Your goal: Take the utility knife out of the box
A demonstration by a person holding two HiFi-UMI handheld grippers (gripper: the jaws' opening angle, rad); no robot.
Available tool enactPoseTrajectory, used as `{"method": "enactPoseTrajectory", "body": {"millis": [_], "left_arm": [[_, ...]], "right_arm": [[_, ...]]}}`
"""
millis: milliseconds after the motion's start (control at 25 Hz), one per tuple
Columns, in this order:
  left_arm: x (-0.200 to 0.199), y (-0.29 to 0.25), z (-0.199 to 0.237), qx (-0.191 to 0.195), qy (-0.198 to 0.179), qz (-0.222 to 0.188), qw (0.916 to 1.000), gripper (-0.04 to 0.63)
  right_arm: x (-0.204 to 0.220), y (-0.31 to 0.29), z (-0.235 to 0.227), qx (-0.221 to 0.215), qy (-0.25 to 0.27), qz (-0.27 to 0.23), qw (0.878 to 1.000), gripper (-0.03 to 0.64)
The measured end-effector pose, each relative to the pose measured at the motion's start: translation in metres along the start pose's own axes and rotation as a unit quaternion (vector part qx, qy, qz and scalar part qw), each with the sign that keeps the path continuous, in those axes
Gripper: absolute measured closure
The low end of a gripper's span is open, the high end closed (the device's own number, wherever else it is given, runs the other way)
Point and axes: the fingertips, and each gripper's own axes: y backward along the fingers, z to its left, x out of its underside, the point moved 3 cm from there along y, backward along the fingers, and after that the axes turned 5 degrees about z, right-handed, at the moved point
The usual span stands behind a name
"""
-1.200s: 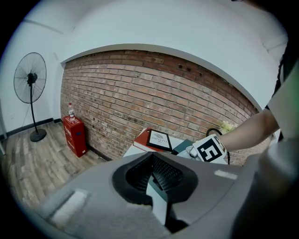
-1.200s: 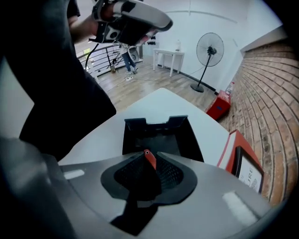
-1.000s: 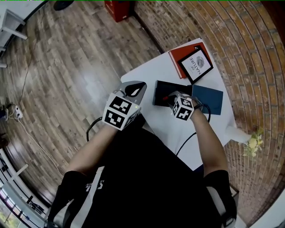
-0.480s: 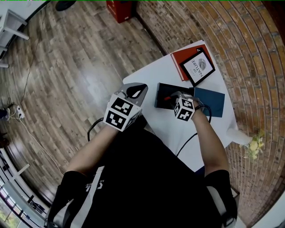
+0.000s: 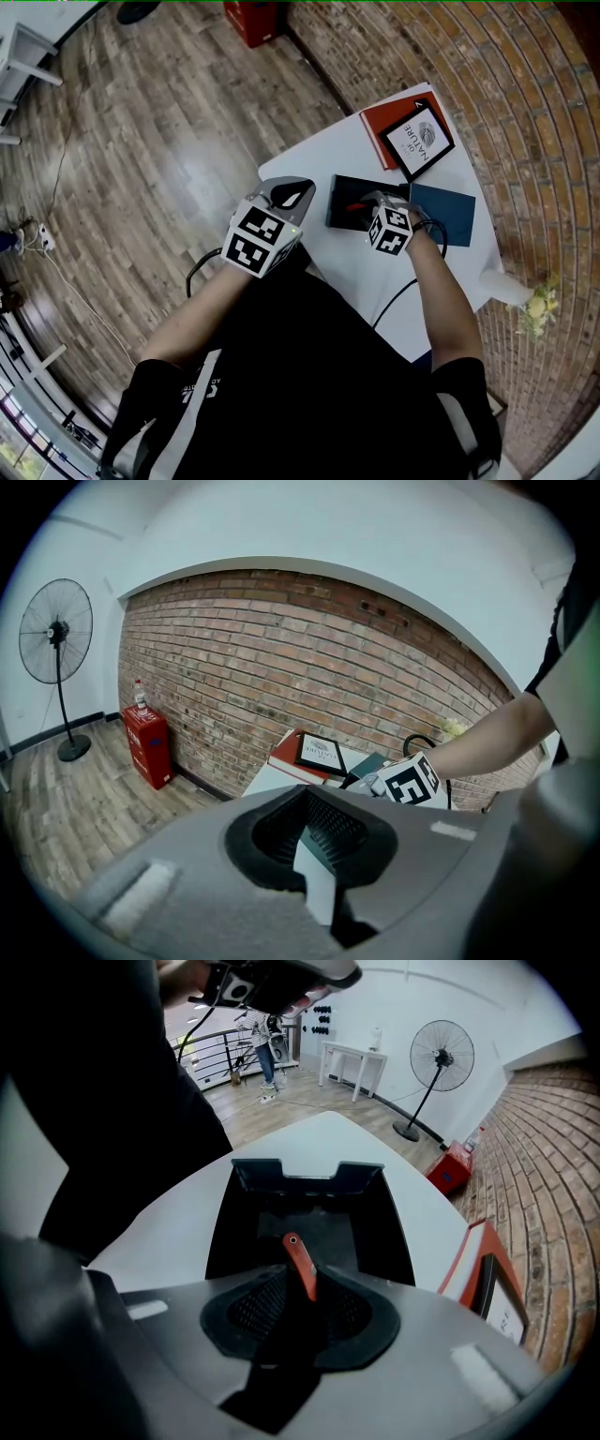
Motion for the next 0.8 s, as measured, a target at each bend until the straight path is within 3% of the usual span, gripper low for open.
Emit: {"method": "enactPoseTrajectory", "body": {"millis": [160,200,440,560,760,800], "left_arm": [[0.002,-0.002,-0.003,0.005,0.007,0.001,1.0,0.588],[0.001,-0.002,-0.004,0.006,0.009,0.002,0.9999,0.588],[-0.001,-0.003,-0.008,0.008,0.008,-0.001,0.9999,0.588],[0.0,0.0,-0.006,0.003,0.007,0.002,1.0,0.588],[0.006,0.002,-0.001,-0.004,0.015,0.006,0.9999,0.588],[0.006,0.002,-0.002,-0.003,0.015,0.006,0.9999,0.588]], "right_arm": [[-0.001,0.002,-0.001,-0.024,-0.017,-0.015,0.999,0.529],[-0.003,0.004,-0.001,-0.033,-0.025,-0.019,0.999,0.568],[-0.018,0.007,0.001,-0.076,-0.067,-0.053,0.993,0.613],[-0.018,0.007,0.003,-0.07,-0.084,-0.066,0.992,0.621],[-0.016,0.011,0.005,-0.037,-0.069,-0.061,0.995,0.617],[-0.017,0.011,0.005,-0.037,-0.07,-0.061,0.995,0.588]]}}
